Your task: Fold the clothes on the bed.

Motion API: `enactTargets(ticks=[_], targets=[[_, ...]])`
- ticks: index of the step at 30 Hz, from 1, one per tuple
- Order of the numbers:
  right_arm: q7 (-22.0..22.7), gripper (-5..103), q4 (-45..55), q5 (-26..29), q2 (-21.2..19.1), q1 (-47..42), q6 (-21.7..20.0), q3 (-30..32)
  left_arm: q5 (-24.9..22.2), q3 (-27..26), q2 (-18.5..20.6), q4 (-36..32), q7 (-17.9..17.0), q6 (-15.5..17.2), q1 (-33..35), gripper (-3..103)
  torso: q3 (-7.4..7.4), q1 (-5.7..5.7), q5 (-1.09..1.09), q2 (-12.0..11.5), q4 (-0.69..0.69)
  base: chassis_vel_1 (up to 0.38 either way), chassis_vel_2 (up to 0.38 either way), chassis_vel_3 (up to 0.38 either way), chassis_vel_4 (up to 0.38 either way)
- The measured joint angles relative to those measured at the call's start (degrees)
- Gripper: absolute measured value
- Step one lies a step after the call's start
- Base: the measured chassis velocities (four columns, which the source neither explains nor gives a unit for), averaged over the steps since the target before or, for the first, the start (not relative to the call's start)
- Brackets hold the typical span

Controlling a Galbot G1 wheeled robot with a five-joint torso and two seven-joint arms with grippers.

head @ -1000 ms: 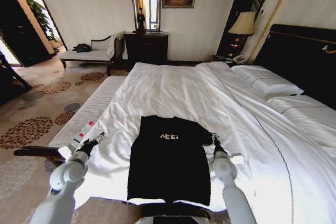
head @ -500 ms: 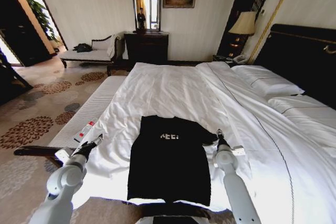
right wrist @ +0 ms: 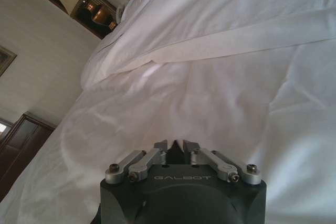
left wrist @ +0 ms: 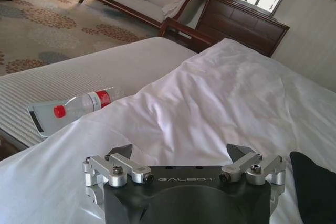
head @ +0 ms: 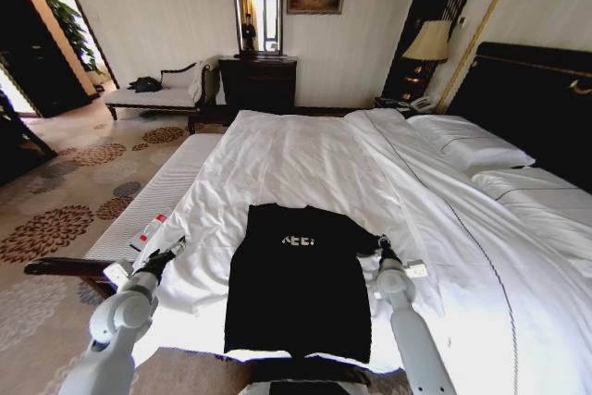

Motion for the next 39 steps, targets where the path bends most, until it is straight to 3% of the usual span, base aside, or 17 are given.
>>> enactTargets(ticks=[2, 7, 18, 27, 34, 39], targets=[[0.00, 8, 0.09, -0.01, 0.08, 0.03, 0.00, -0.25, 0.27, -0.06, -0.16, -0.01, -0.02, -0.01, 0.26, 100, 0.00, -0.01, 0.00, 0.00, 0.00, 0.000, 0.000, 0.000, 0.000], [0.00, 1, 0.09, -0.12, 0.09, 0.35, -0.01, -0.70, 0.72, -0.10, -0.50, 0.00, -0.05, -0.10, 0.53, 100, 0.00, 0.00, 0.00, 0.00, 0.00, 0.000, 0.000, 0.000, 0.000], [-0.02, 0, 2.66, -1.05, -1.61, 2.37, -0.41, -4.27, 1.80, 0.14, -1.46, 0.14, -0.21, -0.54, 1.06, 100, 0.00, 0.00, 0.00, 0.00, 0.00, 0.000, 0.000, 0.000, 0.000], [-2.28, 0, -0.30, -6.00, -3.26, 6.92, -0.38, -15.46, 2.69, 0.24, -2.61, 0.01, -0.36, -0.74, 1.88, 100, 0.00, 0.00, 0.00, 0.00, 0.01, 0.000, 0.000, 0.000, 0.000], [-4.10, 0, -4.83, -9.15, -1.78, 10.31, 0.68, -22.41, 2.85, -0.43, -2.36, 0.43, -0.42, -0.83, 2.33, 100, 0.00, 0.00, -0.01, 0.00, 0.00, 0.000, 0.000, 0.000, 0.000], [-5.01, 0, -9.16, -10.72, -0.48, 12.52, 1.66, -23.96, 2.85, -0.50, -2.13, 0.81, -0.44, -0.85, 2.31, 100, 0.00, 0.00, -0.01, 0.00, 0.00, 0.000, 0.000, 0.000, 0.000]])
